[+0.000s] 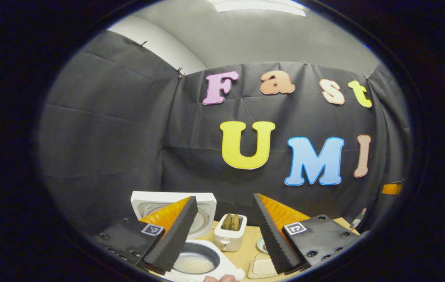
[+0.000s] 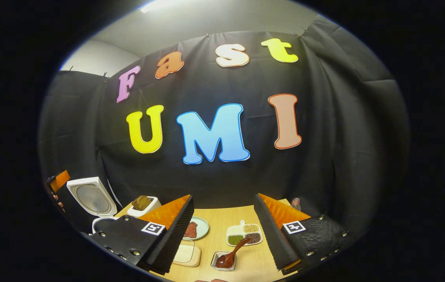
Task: Close the left gripper, press the button to open the rice cooker; take a wooden spoon from the chopstick holder with the right hand, scoop a spoonful of rice and pour it into the rice cooker, then put the wooden spoon back into the chopstick holder.
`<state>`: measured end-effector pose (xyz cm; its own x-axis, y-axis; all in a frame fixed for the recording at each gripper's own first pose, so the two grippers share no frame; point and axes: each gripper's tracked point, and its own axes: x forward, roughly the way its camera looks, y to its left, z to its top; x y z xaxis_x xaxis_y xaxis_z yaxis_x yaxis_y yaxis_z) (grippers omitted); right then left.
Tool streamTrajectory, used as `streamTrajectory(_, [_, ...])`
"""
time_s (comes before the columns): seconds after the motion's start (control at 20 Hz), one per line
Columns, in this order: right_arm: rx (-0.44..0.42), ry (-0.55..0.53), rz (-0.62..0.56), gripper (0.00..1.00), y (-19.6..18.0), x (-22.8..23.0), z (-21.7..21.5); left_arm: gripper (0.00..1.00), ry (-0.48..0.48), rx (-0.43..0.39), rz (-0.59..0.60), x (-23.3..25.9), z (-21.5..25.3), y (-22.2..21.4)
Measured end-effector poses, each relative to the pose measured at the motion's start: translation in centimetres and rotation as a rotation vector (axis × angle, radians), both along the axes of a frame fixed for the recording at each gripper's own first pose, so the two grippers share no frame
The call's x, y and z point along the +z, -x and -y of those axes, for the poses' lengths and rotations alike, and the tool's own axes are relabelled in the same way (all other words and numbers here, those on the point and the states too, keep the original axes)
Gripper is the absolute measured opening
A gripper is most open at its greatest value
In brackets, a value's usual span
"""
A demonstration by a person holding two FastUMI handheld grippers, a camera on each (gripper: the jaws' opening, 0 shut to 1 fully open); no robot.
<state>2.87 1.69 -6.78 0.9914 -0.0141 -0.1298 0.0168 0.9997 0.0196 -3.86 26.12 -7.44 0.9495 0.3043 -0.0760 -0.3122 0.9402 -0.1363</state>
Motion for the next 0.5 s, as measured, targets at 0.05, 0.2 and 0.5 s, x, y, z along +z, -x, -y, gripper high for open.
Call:
streamTrajectory(0.05, [0.0,0.002,0.004,0.94,-0.1,0.1,0.0,0.96,-0.001,-0.005,-0.005,-0.1,0.3,0.0])
streamTrajectory(0.2, [-0.008,0.005,0.007,0.94,-0.4,-0.1,0.4,0.96,-0.006,-0.013,-0.01,-0.3,0.8,0.3])
streamTrajectory(0.5, [-0.022,-0.013,-0.019,0.94,-1.6,-3.1,1.8,0.94,0.005,-0.044,-0.013,-0.9,2.0,0.4])
